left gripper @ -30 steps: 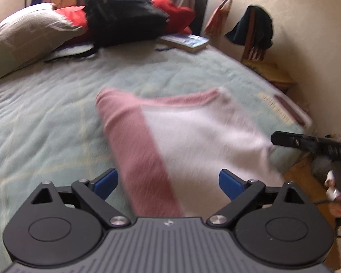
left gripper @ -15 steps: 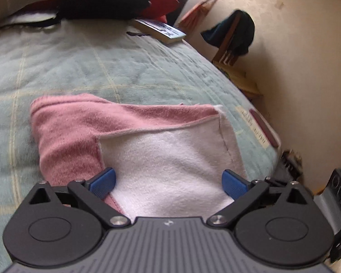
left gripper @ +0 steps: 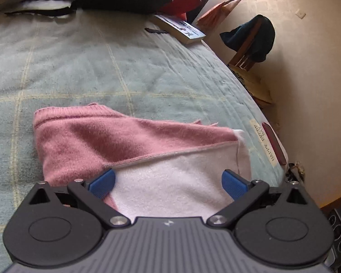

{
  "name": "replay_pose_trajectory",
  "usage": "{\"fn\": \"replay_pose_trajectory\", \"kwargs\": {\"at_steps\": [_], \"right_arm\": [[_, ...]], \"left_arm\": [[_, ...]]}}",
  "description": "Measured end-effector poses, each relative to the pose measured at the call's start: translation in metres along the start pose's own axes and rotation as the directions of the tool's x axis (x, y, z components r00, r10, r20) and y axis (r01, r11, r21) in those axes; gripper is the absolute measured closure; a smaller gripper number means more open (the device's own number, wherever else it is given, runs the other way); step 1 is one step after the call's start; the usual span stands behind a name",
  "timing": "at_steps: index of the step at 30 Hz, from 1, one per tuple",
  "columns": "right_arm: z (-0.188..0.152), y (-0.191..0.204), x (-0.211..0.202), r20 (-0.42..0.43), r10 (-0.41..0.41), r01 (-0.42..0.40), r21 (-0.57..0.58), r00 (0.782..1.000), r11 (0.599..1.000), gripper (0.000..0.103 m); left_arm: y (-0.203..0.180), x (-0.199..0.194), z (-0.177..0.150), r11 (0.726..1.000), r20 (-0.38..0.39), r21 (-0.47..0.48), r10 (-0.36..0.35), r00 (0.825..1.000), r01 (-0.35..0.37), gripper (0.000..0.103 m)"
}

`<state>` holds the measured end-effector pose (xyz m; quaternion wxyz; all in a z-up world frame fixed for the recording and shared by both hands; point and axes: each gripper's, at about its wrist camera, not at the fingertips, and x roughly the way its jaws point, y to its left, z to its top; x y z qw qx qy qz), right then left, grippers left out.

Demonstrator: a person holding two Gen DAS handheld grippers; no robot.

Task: Fold clothes

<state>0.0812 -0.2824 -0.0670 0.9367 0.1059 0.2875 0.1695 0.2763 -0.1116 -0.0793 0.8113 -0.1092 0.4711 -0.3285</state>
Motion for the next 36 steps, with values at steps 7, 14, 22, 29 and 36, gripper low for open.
{"fn": "replay_pose_trajectory", "kwargs": {"at_steps": [7, 14, 22, 29, 36], "right_arm": [[-0.001, 0.002, 0.0, 0.008, 0.002, -0.002, 0.006, 1.0, 1.0, 0.03], [0.004, 0.007, -0.006, 0.015, -0.006, 0.006, -0.004, 1.0, 1.0, 0.027], [0.047, 0.007, 0.007, 0.076, -0.069, 0.083, -0.19, 0.995, 0.978, 0.016], [0.05, -0.029, 0.042, -0.013, -0.102, 0.1, -0.112, 0.995, 0.989, 0.015], [0.042, -0.005, -0.012, 0.062, -0.119, 0.123, -0.071, 0.991, 0.99, 0.015]], "left_arm": [[-0.03, -0.049, -0.039, 0.998, -0.001, 0.018, -0.063, 0.998, 0.063, 0.002], [-0.026, -0.066, -0.071, 0.997, 0.079, -0.036, -0.06, 0.995, 0.063, 0.003], [-0.04, -0.106, -0.074, 0.996, 0.171, 0.023, 0.077, 0.982, -0.083, 0.003], [-0.036, -0.109, -0.087, 0.993, 0.147, 0.02, 0.116, 0.982, -0.12, 0.003], [-0.034, -0.102, -0.085, 1.0, 0.171, 0.024, -0.004, 0.985, 0.0, 0.002]]}}
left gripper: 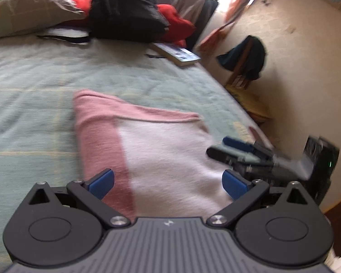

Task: Fold clothes

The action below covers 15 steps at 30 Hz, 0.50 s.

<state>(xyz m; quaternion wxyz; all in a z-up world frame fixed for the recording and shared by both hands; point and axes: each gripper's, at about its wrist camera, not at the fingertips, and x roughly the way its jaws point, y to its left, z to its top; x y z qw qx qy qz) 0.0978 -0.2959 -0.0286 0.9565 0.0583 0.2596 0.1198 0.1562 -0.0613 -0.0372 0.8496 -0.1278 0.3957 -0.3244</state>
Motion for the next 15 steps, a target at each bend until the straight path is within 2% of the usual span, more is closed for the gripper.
{"fn": "replay_pose_trajectory", "kwargs": {"at_steps": [1, 5, 7, 9, 11, 15], "right_arm": [[-0.003, 0.003, -0.007, 0.007, -0.008, 0.008, 0.005, 1.0, 1.0, 0.015], [-0.017, 0.006, -0.027, 0.02, -0.016, 0.014, 0.069, 1.0, 0.997, 0.014], [-0.022, 0.007, -0.033, 0.019, -0.009, 0.007, 0.093, 1.0, 0.996, 0.014], [-0.023, 0.009, -0.039, 0.017, -0.01, 0.008, 0.099, 1.0, 0.995, 0.013], [-0.022, 0.013, -0.045, 0.022, 0.001, -0.003, 0.082, 1.0, 0.997, 0.012], [-0.017, 0.029, -0.044, 0.042, 0.073, -0.074, 0.017, 0.996, 0.997, 0.004]], "left_arm": [[-0.001, 0.004, 0.001, 1.0, 0.002, 0.004, -0.024, 1.0, 0.024, 0.002], [0.002, 0.03, 0.001, 1.0, -0.015, 0.002, -0.001, 1.0, 0.001, 0.002], [0.012, 0.043, -0.001, 0.998, -0.027, -0.056, 0.02, 0.999, -0.022, 0.002], [0.014, 0.038, -0.002, 0.995, -0.003, -0.097, -0.002, 1.0, 0.002, 0.002], [0.01, 0.027, -0.002, 0.995, 0.007, -0.098, -0.004, 1.0, 0.005, 0.002], [0.006, 0.006, -0.007, 0.994, 0.02, -0.078, 0.076, 0.997, -0.074, 0.002]]}}
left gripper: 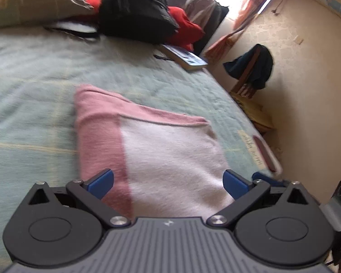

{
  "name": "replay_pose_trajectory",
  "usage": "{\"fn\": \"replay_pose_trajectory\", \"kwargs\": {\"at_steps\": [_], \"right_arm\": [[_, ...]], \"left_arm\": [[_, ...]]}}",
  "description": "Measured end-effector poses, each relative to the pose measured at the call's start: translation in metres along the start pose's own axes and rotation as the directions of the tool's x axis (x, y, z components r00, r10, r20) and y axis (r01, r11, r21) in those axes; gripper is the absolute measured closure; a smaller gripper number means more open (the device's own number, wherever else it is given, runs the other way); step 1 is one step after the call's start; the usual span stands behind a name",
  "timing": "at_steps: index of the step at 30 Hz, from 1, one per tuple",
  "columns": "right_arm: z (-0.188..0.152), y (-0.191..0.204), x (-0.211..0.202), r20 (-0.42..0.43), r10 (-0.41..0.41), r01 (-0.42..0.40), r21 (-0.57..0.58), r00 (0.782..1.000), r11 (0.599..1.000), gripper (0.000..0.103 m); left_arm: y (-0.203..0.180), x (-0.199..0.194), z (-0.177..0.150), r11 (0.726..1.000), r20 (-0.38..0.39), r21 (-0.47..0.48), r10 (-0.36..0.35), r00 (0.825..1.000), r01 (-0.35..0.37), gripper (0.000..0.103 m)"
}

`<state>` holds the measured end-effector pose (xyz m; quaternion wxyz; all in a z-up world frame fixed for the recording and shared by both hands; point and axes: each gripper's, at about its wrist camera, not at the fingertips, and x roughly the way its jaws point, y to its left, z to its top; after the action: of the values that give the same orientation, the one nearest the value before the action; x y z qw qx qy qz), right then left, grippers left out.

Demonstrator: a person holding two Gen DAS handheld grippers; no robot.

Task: Fold clothes

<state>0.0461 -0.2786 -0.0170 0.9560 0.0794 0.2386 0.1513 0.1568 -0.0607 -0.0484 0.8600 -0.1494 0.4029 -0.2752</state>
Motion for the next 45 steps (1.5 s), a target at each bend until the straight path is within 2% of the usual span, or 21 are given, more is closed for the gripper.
{"fn": "replay_pose_trajectory", "kwargs": {"at_steps": [3, 7, 9, 13, 16, 19, 24, 28, 33, 36, 40, 45], "right_arm": [[-0.007, 0.002, 0.019, -0.048, 0.022, -0.022, -0.002, 0.999, 1.0, 0.004], [-0.017, -0.015, 0.029, -0.095, -0.019, 0.026, 0.078, 0.995, 0.997, 0.006], [-0.014, -0.016, 0.02, -0.071, -0.008, 0.015, 0.094, 0.997, 0.995, 0.006], [-0.006, 0.004, 0.01, -0.039, 0.053, -0.052, 0.032, 0.998, 0.998, 0.003], [-0.014, 0.007, 0.021, -0.1, 0.047, -0.044, 0.028, 0.994, 0.999, 0.003], [-0.024, -0.002, 0.029, -0.15, 0.022, -0.009, 0.084, 0.988, 0.996, 0.004], [-0.013, -0.006, 0.011, -0.088, 0.078, -0.065, 0.136, 0.993, 0.989, 0.0], [-0.004, -0.013, 0.007, -0.06, 0.13, -0.116, 0.193, 0.99, 0.974, 0.0], [-0.01, -0.021, 0.025, -0.138, 0.135, -0.095, 0.26, 0.981, 0.961, 0.0], [-0.008, -0.03, 0.021, -0.116, 0.178, -0.133, 0.315, 0.977, 0.94, 0.0], [0.005, -0.053, 0.007, -0.038, 0.218, -0.185, 0.405, 0.975, 0.895, 0.0], [0.014, -0.095, 0.01, -0.022, 0.191, -0.15, 0.539, 0.981, 0.829, 0.0]], "left_arm": [[0.005, -0.008, -0.007, 0.999, -0.006, -0.023, 0.034, 0.999, -0.034, 0.002], [0.009, -0.01, -0.015, 0.996, -0.038, -0.018, 0.086, 0.996, -0.087, 0.002], [0.007, -0.011, -0.017, 0.993, -0.048, 0.005, 0.117, 0.992, -0.117, 0.002], [0.0, -0.01, -0.019, 0.986, -0.053, 0.06, 0.16, 0.986, -0.157, 0.002], [-0.003, -0.009, -0.022, 0.983, -0.062, 0.084, 0.17, 0.984, -0.164, 0.002], [-0.005, -0.01, -0.025, 0.981, -0.07, 0.096, 0.175, 0.982, -0.168, 0.002], [-0.002, -0.01, -0.025, 0.98, -0.069, 0.092, 0.182, 0.981, -0.175, 0.002], [-0.001, -0.009, -0.025, 0.982, -0.07, 0.088, 0.176, 0.982, -0.169, 0.002], [0.003, -0.008, -0.023, 0.982, -0.076, 0.087, 0.174, 0.982, -0.167, 0.002], [0.006, -0.006, -0.022, 0.983, -0.078, 0.087, 0.167, 0.983, -0.16, 0.002], [0.016, -0.006, -0.016, 0.993, -0.051, 0.039, 0.109, 0.993, -0.107, 0.001], [0.042, -0.012, -0.007, 0.994, 0.036, -0.11, -0.022, 0.999, 0.026, 0.002]]}}
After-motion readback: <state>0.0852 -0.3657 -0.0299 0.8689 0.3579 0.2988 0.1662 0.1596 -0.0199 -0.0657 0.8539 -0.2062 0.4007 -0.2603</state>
